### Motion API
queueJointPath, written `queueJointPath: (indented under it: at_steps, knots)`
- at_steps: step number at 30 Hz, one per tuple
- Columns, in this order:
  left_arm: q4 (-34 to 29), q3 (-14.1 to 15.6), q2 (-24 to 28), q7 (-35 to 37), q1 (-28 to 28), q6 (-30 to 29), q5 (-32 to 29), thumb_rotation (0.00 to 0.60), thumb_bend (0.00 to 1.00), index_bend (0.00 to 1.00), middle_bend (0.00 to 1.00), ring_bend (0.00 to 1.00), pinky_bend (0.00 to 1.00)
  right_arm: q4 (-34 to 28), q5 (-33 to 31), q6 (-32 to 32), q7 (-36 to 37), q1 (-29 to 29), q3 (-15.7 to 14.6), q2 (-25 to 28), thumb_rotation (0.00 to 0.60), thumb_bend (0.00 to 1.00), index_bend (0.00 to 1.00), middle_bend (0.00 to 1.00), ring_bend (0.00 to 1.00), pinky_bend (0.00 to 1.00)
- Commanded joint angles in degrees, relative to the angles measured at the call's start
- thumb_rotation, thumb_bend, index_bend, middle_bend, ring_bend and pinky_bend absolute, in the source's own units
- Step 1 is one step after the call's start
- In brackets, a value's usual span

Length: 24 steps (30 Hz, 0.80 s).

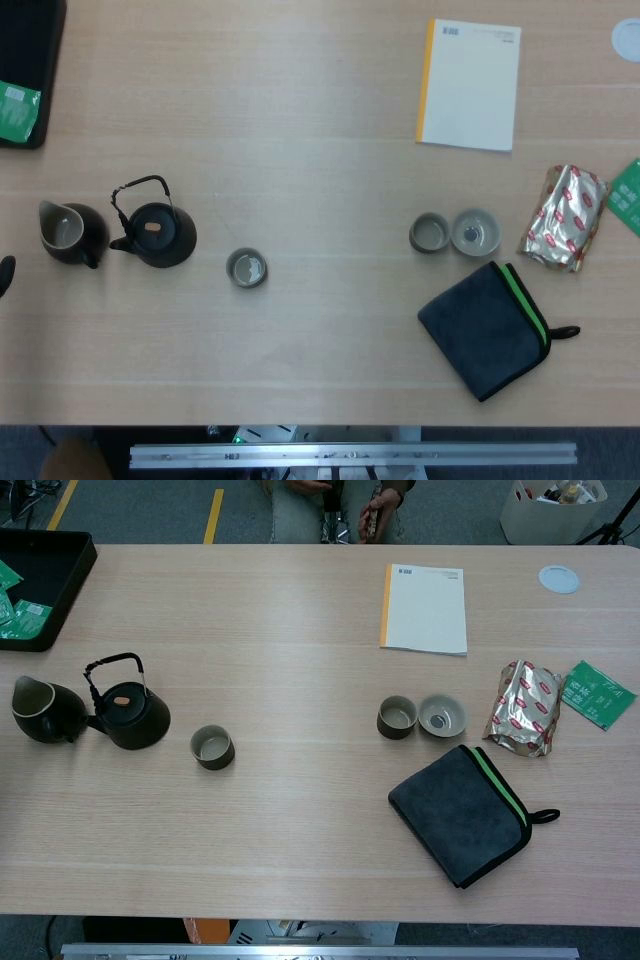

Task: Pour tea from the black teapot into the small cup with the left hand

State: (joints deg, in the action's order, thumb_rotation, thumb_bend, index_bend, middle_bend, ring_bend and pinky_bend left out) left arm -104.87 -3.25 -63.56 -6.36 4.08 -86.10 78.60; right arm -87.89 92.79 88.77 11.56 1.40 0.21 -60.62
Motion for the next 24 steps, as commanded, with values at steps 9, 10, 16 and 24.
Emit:
queueJointPath:
  at_steps: [9, 10, 16, 24]
  knots:
    - [-0.1, 0.2, 0.6, -0.3, 1.4, 2.6, 1.5, 0.6, 0.27, 0.0, 0.0, 0.0, 0.07, 0.2, -0.1, -0.2, 0.1, 0.3, 0.1, -0.1, 0.6, 0.05, 0.33, 0.32, 0.2, 0.24]
    - [-0.3, 0.3, 0.7, -0.4, 1.9, 3.3, 1.9, 0.6, 0.27, 0.0, 0.0, 0.0, 0.07, 0.2, -0.2, -0.2, 0.2, 0.3, 0.1, -0.1, 0.6, 0.05, 0.33, 0.32, 0.2, 0.24]
    - [0.6, 1.2, 0.9, -2.6, 5.2, 8.0, 5.4, 0.6, 0.27, 0.0, 0.0, 0.0, 0.07, 0.5, -0.3, -0.4, 0.4, 0.3, 0.1, -0.2, 0.6, 0.05, 0.33, 0.32, 0.2, 0.24]
    - [5.8, 2.5, -1.6, -4.9, 11.0, 15.6, 10.5, 0.6, 0.27, 0.0, 0.0, 0.0, 0.07, 0.7, -0.8, -0.5, 0.4, 0.3, 0.2, -0.1, 0.6, 0.05, 0.33, 0.32, 0.2, 0.24]
